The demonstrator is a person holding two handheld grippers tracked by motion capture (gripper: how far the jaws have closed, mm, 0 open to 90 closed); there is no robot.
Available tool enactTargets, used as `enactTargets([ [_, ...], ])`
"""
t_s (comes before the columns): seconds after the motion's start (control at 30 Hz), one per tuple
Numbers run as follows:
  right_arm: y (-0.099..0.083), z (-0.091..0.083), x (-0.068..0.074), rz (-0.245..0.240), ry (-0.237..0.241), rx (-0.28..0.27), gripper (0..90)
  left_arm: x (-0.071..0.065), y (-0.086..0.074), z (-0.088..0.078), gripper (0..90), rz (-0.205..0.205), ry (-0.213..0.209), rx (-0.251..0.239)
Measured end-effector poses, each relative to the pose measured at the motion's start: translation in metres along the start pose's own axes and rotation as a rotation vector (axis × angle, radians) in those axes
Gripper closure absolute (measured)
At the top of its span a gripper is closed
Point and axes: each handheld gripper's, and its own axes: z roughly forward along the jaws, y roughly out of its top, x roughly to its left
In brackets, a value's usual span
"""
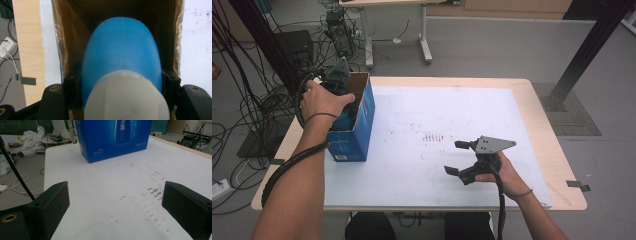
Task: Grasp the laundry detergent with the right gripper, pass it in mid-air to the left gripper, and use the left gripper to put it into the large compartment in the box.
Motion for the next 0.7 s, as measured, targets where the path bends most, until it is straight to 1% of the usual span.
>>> enactTargets([
  [0.13, 0.000, 0.000, 0.000, 0.000, 0.000, -0.001, 7.5, 0.000, -0.001, 0.004, 37.7, 0.002, -0.004, 0.000],
  [0.2, 0.000, 0.000, 0.000, 0.000, 0.000, -0.001, 7.6, 0.001, -0.001, 0.007, 37.7, 0.003, -0.006, 0.011],
  [0.43, 0.000, -0.001, 0.000, -0.001, -0.003, -0.001, 7.6, 0.002, -0.003, 0.015, 37.7, -0.001, -0.003, 0.021],
  [0.6, 0.000, -0.001, 0.000, 0.000, -0.005, 0.001, 7.6, 0.001, -0.005, 0.016, 37.7, -0.006, -0.001, 0.015],
  [0.7, 0.000, 0.000, 0.001, -0.002, -0.004, -0.001, 7.7, -0.001, -0.004, 0.016, 37.7, -0.001, 0.003, 0.015],
])
